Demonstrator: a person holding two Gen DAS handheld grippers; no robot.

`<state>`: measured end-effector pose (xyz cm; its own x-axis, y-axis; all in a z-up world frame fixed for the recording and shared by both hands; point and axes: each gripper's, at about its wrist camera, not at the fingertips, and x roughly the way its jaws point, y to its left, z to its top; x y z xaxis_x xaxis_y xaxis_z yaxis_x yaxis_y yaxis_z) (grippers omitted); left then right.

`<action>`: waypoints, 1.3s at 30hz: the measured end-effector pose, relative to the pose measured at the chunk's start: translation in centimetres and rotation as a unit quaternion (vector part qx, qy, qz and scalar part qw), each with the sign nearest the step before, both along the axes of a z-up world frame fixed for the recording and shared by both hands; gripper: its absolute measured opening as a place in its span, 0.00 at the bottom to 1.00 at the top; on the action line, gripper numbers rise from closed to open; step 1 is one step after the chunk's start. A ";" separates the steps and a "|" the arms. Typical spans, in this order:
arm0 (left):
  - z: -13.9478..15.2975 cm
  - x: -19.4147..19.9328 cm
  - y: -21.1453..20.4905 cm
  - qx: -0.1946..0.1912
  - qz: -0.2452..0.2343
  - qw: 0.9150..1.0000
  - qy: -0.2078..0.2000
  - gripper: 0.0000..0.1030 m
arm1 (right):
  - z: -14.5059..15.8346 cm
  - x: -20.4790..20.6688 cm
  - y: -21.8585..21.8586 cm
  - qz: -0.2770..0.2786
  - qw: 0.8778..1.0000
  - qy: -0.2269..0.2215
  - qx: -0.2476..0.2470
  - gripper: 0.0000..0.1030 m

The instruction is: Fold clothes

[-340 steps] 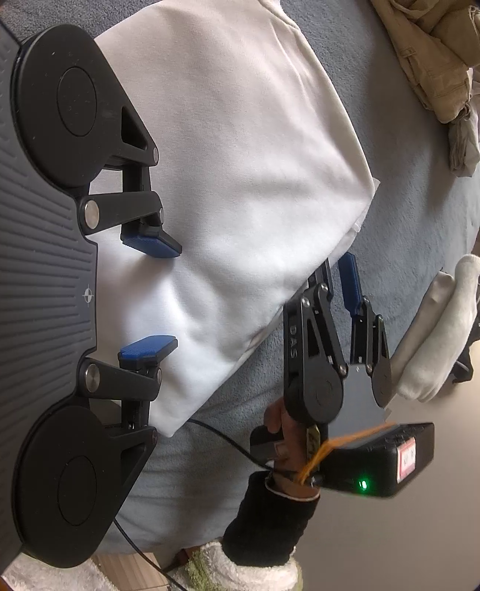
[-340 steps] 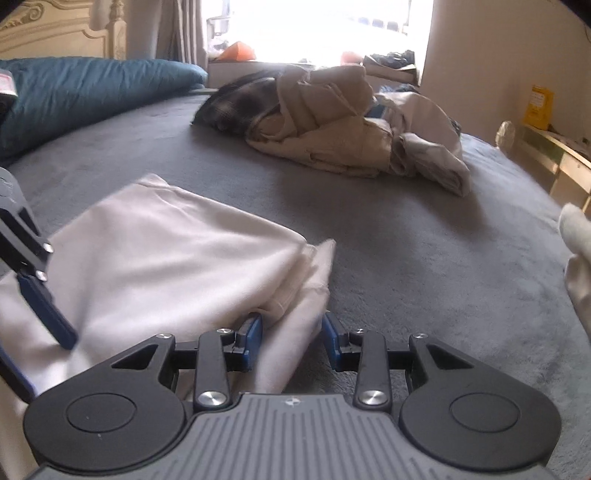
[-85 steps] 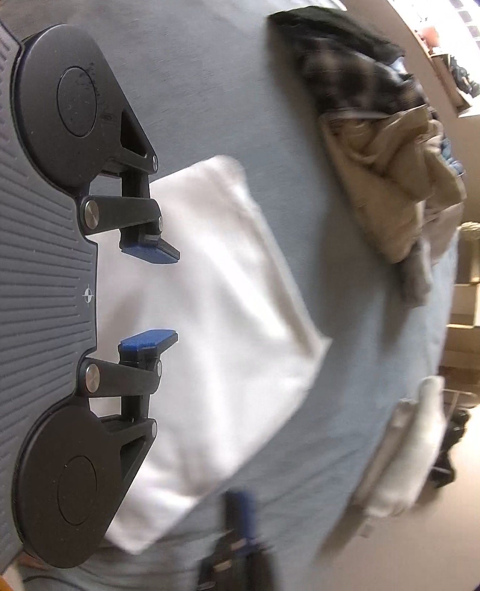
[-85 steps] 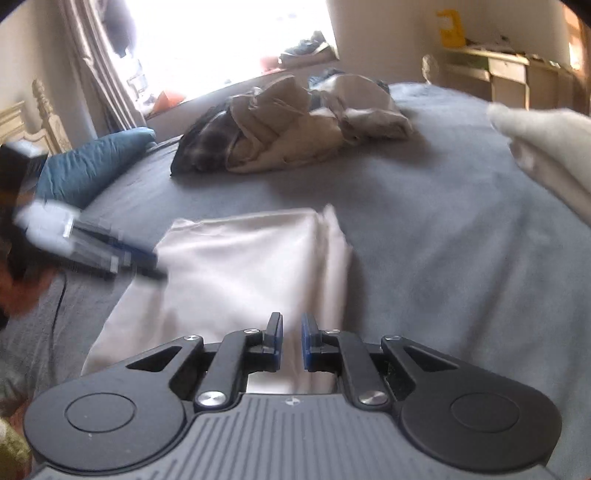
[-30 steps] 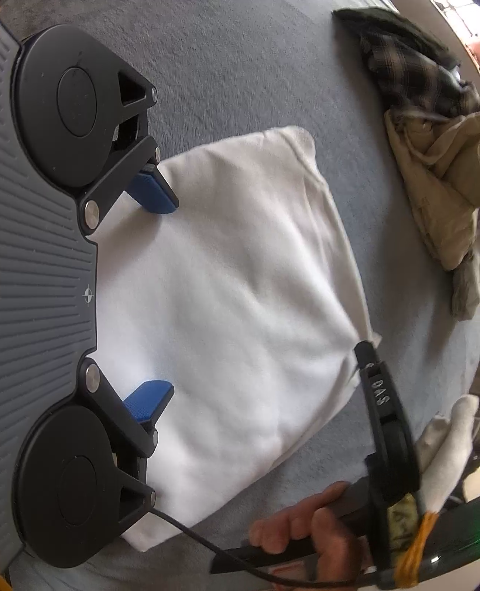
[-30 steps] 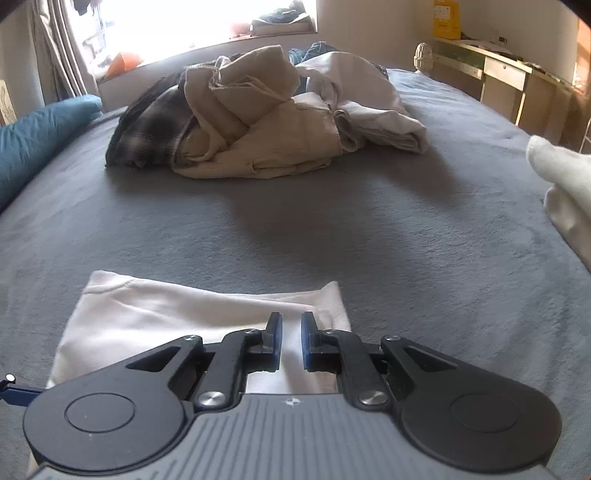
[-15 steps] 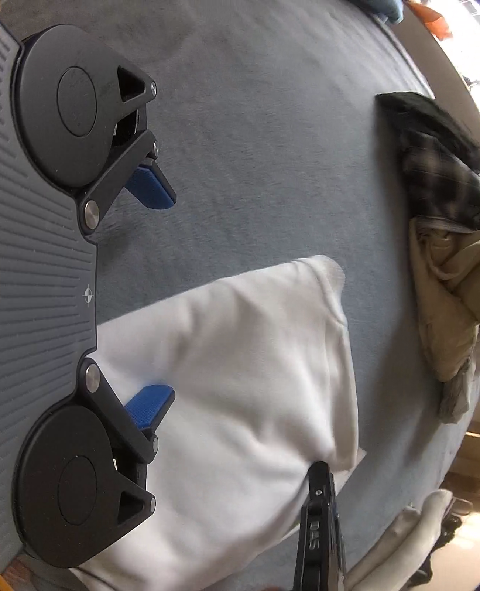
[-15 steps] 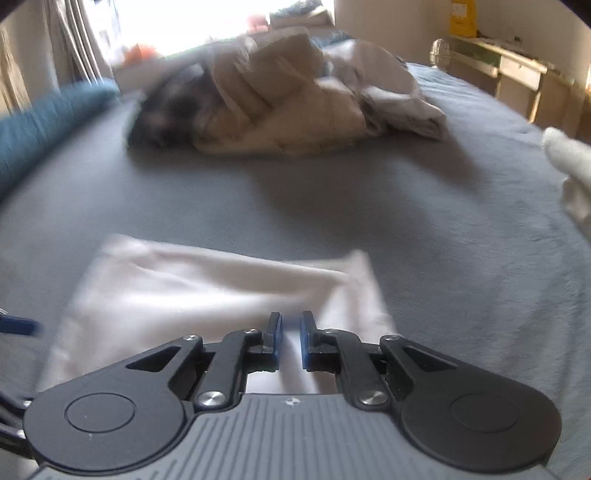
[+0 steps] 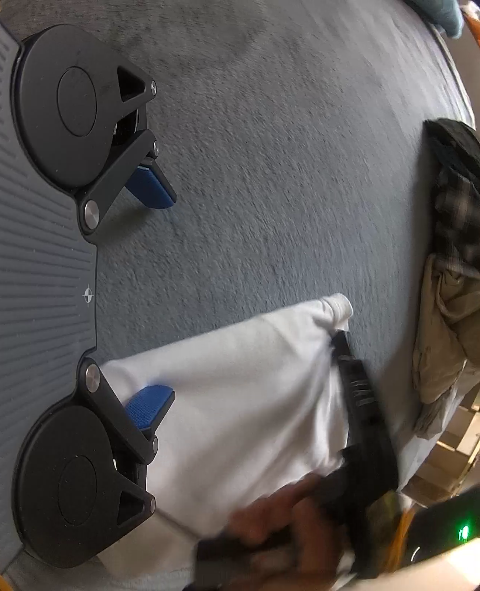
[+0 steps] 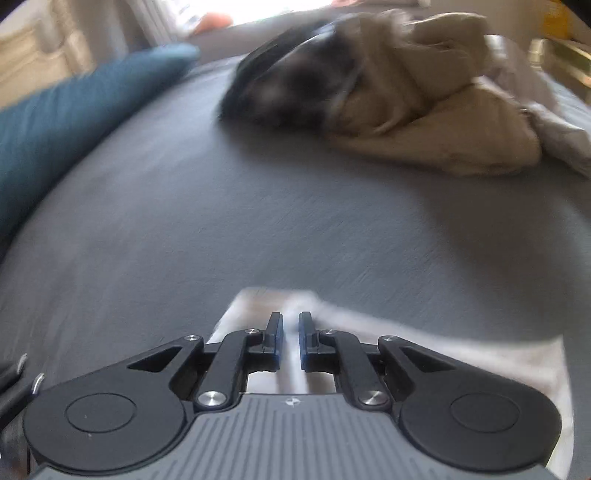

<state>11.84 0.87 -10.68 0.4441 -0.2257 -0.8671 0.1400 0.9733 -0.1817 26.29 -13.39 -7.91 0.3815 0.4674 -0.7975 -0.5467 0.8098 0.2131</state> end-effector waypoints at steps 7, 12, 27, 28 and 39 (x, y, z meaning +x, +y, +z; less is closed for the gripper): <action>-0.1 0.6 3.1 0.008 0.030 0.999 0.025 1.00 | 1.5 -0.9 2.8 0.094 0.996 -0.003 -0.006 0.09; 0.5 0.3 3.5 -0.011 0.028 0.999 0.035 0.99 | 0.4 1.2 5.0 0.104 0.992 -0.015 -0.064 0.03; 1.0 0.0 6.0 -0.009 0.047 0.998 0.036 0.99 | 3.2 -12.6 0.8 0.246 0.968 -0.045 -0.019 0.08; 1.0 0.1 6.0 -0.017 0.047 0.998 0.038 0.99 | 2.5 -14.6 0.6 0.262 0.964 -0.049 -0.027 0.08; -0.3 2.4 0.9 0.043 -0.008 0.999 -0.022 0.99 | 0.6 -26.3 -1.8 0.309 0.951 -0.008 0.011 0.08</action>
